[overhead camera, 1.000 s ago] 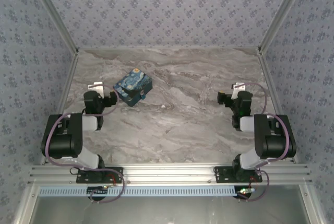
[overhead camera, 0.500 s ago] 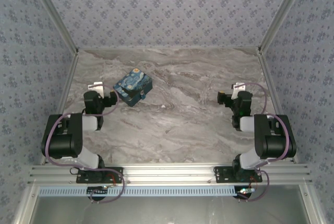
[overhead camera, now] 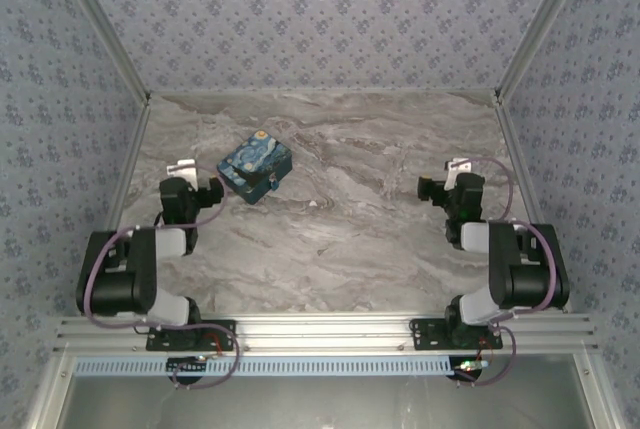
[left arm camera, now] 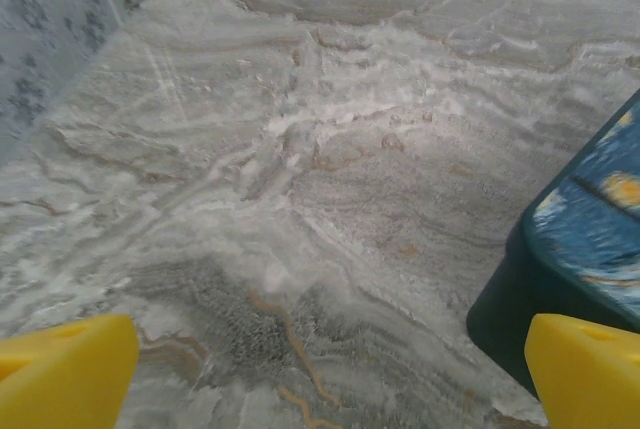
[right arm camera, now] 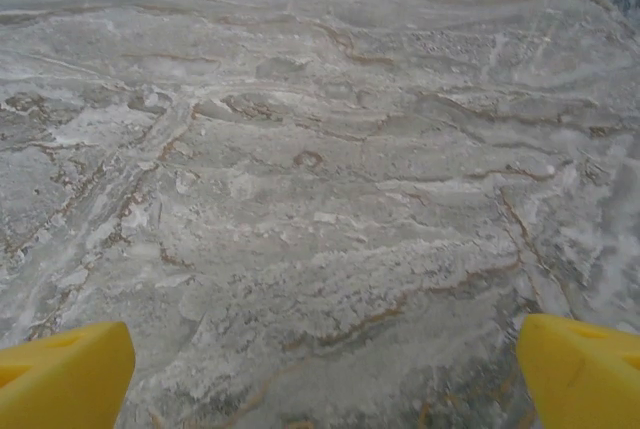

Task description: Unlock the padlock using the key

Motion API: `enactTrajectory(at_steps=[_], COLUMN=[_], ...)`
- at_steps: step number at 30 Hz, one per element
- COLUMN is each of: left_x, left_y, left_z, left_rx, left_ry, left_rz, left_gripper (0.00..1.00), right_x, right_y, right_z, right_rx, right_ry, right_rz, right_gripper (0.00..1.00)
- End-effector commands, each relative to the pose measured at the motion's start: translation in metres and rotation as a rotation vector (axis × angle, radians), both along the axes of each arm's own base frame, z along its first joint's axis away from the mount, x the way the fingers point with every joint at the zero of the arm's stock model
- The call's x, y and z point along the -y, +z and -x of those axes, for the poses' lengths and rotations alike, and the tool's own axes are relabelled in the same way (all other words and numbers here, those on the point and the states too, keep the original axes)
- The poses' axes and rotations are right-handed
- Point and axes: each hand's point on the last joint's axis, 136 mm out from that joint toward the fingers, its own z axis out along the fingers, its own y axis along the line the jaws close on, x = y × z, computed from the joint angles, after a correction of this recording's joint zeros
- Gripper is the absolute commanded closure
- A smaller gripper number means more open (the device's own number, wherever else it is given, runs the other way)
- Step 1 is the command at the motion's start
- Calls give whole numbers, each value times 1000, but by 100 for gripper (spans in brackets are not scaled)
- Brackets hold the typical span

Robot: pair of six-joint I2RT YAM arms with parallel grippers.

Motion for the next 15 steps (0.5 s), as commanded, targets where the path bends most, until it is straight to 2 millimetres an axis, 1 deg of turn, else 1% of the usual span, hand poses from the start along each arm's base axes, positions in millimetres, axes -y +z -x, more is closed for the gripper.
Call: enactTrajectory(at_steps=[1, 3, 4, 7, 9, 12, 14, 15], left_x=[-9, -12, -11, 3, 17, 55, 87, 99], left_y=[47, 63, 71, 86, 89, 85, 76, 72], left_z=[8, 16, 21, 33, 41, 52, 62, 67], left_rx=[57, 15, -1, 0, -7, -87, -154, -175], left_ry=[85, 142, 157, 144, 110, -9, -101, -133], left_rz=[44, 131, 185, 356, 480, 611, 654, 664], left_gripper=[1, 1, 1, 1, 0, 1, 0, 0], right_x=[6, 5, 0, -16, -30, -64, -92, -101], right_y=[46, 61, 66, 80, 84, 85, 82, 78], right_z=[0, 7, 11, 27, 41, 64, 81, 89], right_rx=[33, 22, 3, -87, -153, -239, -287, -313], right_ry=[-40, -57, -49, -42, -39, 14, 78, 92], right_rz=[-35, -77, -107, -197, -257, -357, -412, -423], right_gripper=[0, 0, 0, 0, 0, 0, 0, 0])
